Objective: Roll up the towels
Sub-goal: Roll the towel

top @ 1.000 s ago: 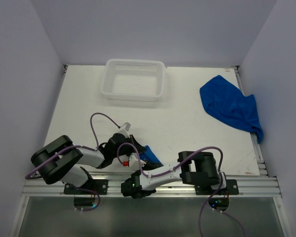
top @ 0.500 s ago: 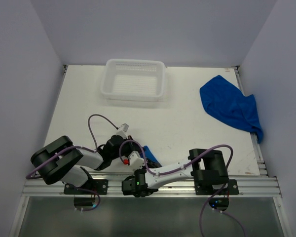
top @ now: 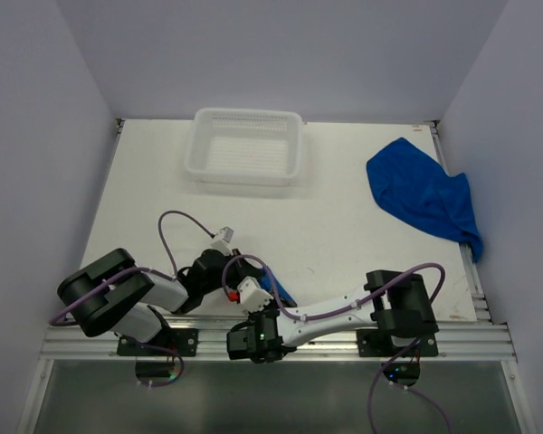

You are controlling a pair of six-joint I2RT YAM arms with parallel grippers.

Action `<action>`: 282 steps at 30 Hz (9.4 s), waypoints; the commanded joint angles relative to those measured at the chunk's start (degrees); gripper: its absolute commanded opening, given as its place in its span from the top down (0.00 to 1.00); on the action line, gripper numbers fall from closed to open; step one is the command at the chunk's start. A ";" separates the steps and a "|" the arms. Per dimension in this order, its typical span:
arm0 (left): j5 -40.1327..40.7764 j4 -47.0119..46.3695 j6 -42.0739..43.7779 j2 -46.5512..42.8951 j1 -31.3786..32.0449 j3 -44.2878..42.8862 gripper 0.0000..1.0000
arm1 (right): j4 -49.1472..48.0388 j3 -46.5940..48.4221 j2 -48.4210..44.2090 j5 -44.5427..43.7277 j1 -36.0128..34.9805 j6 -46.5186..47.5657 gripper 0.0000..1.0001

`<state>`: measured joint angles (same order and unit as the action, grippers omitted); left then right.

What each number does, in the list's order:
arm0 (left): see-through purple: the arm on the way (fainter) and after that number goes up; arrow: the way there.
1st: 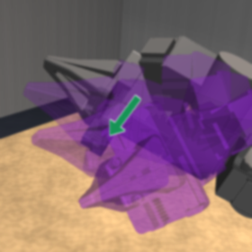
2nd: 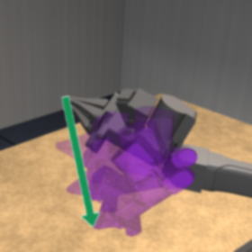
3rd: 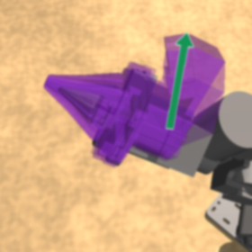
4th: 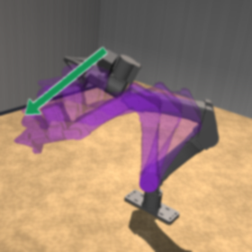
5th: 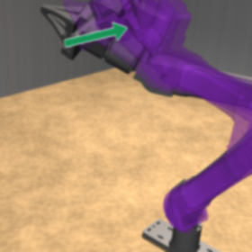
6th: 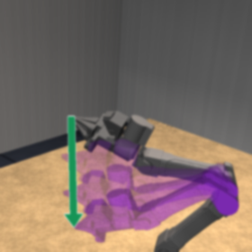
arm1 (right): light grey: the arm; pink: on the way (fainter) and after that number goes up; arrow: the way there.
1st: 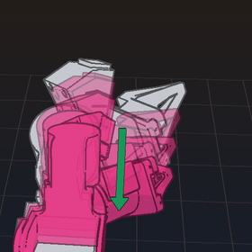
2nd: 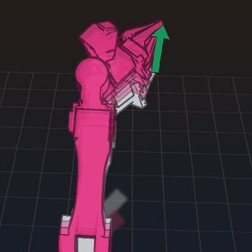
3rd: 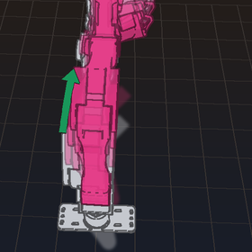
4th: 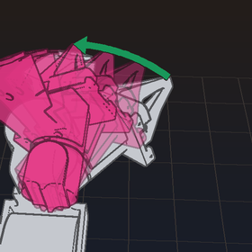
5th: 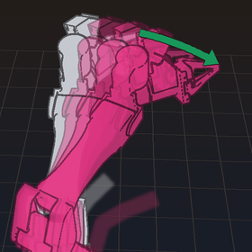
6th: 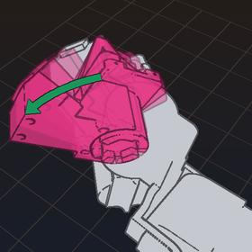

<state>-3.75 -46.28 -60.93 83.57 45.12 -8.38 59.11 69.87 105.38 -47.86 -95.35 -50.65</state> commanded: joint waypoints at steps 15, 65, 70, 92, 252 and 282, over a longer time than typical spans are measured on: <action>5.51 5.94 2.83 1.51 -0.30 3.63 1.00 | -24.30 -15.54 -28.73 10.24 -0.19 7.32 0.60; 8.14 9.18 1.95 -3.06 2.34 4.17 1.00 | -42.68 -28.56 -22.24 28.97 16.88 2.93 0.78; 8.14 14.46 1.60 -6.92 2.34 2.94 1.00 | -38.55 -25.31 -18.55 24.05 13.62 2.49 0.78; 9.64 43.64 4.23 -26.97 2.16 -9.37 0.50 | -33.54 -21.17 -13.45 16.83 9.92 0.12 0.78; -14.71 32.31 -4.19 -15.90 -3.56 -18.87 0.47 | -7.17 -0.08 14.15 -15.78 -3.53 4.68 1.00; -3.90 27.11 -4.38 -11.14 1.28 -10.78 0.49 | -21.93 -10.36 3.43 -5.94 -1.59 7.85 0.96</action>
<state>-12.51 -21.06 -66.87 73.23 45.89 -19.03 41.28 61.36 111.13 -59.81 -97.41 -41.52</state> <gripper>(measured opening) 0.510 0.199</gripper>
